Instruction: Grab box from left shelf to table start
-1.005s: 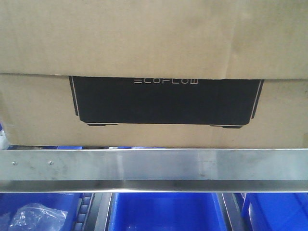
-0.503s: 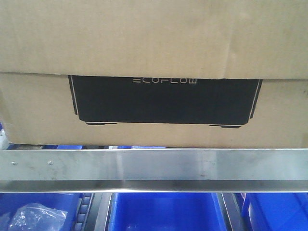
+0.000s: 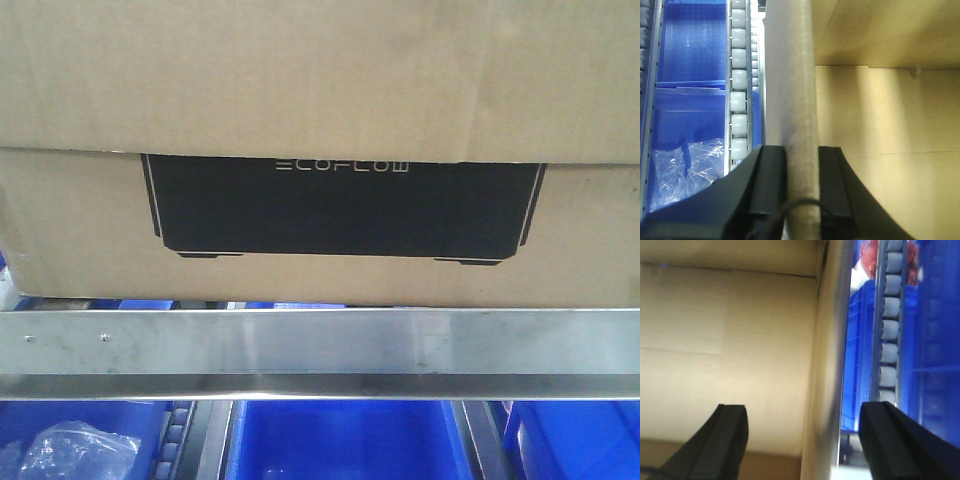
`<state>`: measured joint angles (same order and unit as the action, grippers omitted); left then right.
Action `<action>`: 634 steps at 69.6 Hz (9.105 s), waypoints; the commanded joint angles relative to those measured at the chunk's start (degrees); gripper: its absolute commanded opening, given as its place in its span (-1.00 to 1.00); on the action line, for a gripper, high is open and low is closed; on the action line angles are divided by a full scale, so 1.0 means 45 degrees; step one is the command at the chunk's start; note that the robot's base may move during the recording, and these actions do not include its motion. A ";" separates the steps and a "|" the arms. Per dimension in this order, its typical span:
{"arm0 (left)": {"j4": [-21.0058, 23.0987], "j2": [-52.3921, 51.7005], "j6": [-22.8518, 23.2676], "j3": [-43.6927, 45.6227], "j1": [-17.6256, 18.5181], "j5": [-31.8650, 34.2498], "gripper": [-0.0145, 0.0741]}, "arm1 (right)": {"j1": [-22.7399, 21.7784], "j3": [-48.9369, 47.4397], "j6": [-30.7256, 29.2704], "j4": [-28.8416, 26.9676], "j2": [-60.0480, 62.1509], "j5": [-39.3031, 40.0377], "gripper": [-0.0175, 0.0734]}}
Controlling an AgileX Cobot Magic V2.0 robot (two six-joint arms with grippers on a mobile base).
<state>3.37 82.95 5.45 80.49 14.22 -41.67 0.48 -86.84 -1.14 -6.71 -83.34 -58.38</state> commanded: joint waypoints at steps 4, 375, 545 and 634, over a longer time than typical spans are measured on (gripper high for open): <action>0.0955 -0.0378 0.0168 0.0339 0.0052 0.1262 -0.89 | 0.0018 -0.0432 0.0007 0.0407 -0.0129 0.0947 0.52; -0.6492 -0.8485 0.6927 -0.2886 0.7513 -0.1455 -0.89 | 0.1519 0.5110 0.0767 0.0079 0.9991 0.1926 -0.49; -0.6492 -0.8485 0.6927 -0.2886 0.7513 -0.1455 -0.89 | 0.1519 0.5110 0.0767 0.0079 0.9991 0.1893 -0.49; -0.6465 -0.8485 0.6927 -0.2886 0.7513 -0.1455 -0.89 | 0.1519 0.5110 0.0767 0.0079 0.9979 0.1895 -0.49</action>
<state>-28.96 45.32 36.06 65.40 47.07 -60.40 6.85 -61.76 3.66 -2.97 -38.54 -58.33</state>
